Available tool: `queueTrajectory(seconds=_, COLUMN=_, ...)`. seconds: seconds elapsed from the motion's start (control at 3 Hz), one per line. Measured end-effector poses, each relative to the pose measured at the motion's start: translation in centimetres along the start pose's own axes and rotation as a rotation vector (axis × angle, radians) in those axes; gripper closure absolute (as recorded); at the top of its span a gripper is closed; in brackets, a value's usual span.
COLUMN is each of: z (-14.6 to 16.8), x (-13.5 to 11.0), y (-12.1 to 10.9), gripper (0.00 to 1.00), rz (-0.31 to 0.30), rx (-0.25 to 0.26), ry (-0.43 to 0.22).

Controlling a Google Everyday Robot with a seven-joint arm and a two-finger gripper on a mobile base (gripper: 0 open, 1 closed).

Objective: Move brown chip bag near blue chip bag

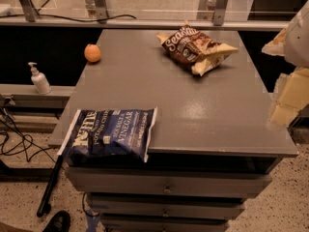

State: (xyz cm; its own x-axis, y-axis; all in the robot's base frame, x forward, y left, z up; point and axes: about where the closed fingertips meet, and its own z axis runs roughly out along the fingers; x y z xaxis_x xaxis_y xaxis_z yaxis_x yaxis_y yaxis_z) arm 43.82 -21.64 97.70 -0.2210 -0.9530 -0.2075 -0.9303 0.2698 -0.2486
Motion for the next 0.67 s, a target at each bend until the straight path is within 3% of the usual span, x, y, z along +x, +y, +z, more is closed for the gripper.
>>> queueTrajectory(seconds=0.33, z=0.0, x=0.0, y=0.0, gripper=0.00, rz=0.000, rx=0.000, ry=0.000)
queueTrajectory(seconds=0.67, z=1.3, x=-0.2, y=-1.0, gripper=0.00, rz=-0.025, rx=0.033, ry=-0.039)
